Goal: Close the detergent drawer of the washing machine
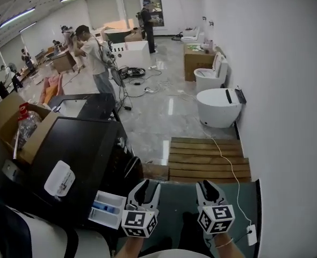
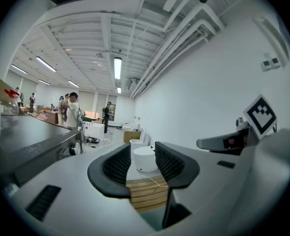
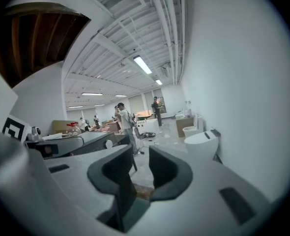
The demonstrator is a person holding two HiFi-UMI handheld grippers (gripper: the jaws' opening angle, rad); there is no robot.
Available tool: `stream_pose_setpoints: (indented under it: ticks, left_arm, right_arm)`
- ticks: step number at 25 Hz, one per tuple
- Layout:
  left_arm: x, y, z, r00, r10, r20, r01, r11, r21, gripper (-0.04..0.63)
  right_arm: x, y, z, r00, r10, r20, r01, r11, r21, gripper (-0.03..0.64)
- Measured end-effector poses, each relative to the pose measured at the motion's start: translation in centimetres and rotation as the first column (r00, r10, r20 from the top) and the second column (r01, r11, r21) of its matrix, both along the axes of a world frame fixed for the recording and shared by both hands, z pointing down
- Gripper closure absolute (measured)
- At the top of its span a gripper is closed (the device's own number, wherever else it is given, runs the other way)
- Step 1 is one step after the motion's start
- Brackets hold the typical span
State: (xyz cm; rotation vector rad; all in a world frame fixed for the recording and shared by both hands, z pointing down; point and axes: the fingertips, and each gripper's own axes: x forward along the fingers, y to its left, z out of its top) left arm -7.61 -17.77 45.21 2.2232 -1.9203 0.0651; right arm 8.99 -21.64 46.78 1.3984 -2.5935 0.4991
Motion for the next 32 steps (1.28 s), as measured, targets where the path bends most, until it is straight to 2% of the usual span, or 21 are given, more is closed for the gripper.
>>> stream_pose_setpoints:
  ticks: [2,4,7,10,12,17,22,25,28,32]
  left_arm:
    - [-2.1,-0.6,-0.2,0.994,-0.113,0.006,0.113,0.994,0.014,0.46]
    - [-4.3,-0.9,-0.9,0.971,-0.24,0.006,0.24,0.97,0.039,0.468]
    - [-6.8,-0.5,-2.2,0.918,-0.397,0.014,0.395,0.916,0.064,0.474]
    - [-8.8,0.7,-2.6,0.854,-0.52,0.02,0.518,0.853,0.064,0.474]
    - [-9.5,2.2,-2.6,0.799,-0.601,0.024,0.6,0.798,0.059,0.474]
    - [-11.0,7.4,-2.6,0.629,-0.776,0.042,0.775,0.631,0.045,0.474]
    - [-10.6,13.9,-1.7,0.44,-0.897,0.051,0.898,0.441,0.008,0.474]
    - [-10.2,17.6,-0.8,0.344,-0.938,0.048,0.939,0.344,-0.013,0.474]
    - [-9.7,21.0,0.1,0.266,-0.963,0.044,0.964,0.264,-0.04,0.474]
    - [-9.0,24.2,1.7,0.195,-0.98,0.029,0.979,0.193,-0.072,0.474]
  right_arm:
    - [-2.5,-2.2,-0.3,0.995,-0.099,0.006,0.099,0.995,0.009,0.522]
    - [-5.0,-4.4,-0.7,0.979,-0.206,0.009,0.206,0.979,0.014,0.522]
    - [-8.8,-6.5,-1.0,0.932,-0.362,0.014,0.362,0.932,0.006,0.523]
    - [-12.6,-6.9,-1.0,0.866,-0.499,0.019,0.499,0.866,0.0,0.523]
    - [-14.8,-6.7,-1.0,0.81,-0.587,0.016,0.587,0.81,0.002,0.523]
    - [-19.6,-4.5,-1.1,0.644,-0.765,0.013,0.765,0.644,0.013,0.523]
    - [-23.2,-0.2,-0.4,0.462,-0.887,0.005,0.887,0.462,0.001,0.522]
    - [-24.9,2.8,0.2,0.369,-0.929,-0.002,0.929,0.369,-0.002,0.522]
    - [-26.1,5.8,0.8,0.294,-0.956,-0.014,0.955,0.295,-0.018,0.523]
    - [-26.6,8.8,1.9,0.224,-0.974,-0.04,0.973,0.225,-0.041,0.523]
